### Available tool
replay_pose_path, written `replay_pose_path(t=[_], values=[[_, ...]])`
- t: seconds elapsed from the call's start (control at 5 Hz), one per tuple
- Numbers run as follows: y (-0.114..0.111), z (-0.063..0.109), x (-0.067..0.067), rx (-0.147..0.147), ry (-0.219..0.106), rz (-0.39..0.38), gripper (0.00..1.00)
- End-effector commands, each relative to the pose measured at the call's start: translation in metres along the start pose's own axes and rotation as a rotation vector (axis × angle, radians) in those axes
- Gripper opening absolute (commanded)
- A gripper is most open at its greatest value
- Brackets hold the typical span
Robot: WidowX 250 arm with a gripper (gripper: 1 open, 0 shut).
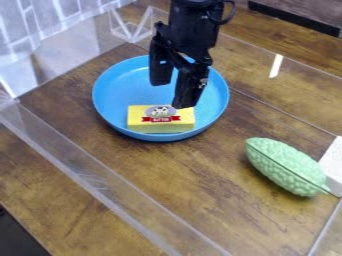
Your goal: Remove the yellow block from inside the blue tray and put it on the table
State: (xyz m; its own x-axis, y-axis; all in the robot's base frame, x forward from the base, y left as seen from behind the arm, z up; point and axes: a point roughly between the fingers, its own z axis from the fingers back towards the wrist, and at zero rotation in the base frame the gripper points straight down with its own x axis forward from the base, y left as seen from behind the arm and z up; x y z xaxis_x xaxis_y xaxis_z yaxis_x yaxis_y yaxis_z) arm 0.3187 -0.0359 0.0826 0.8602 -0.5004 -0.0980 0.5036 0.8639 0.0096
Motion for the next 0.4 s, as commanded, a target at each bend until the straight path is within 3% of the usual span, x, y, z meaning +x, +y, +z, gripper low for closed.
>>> replay_pose_path(t=[0.0,0.2], values=[[0.0058,0.0182,0.0066,0.018,-0.046,-0.113,1.00],[0.0118,0.0248,0.0078,0.022,-0.049,-0.206,1.00]])
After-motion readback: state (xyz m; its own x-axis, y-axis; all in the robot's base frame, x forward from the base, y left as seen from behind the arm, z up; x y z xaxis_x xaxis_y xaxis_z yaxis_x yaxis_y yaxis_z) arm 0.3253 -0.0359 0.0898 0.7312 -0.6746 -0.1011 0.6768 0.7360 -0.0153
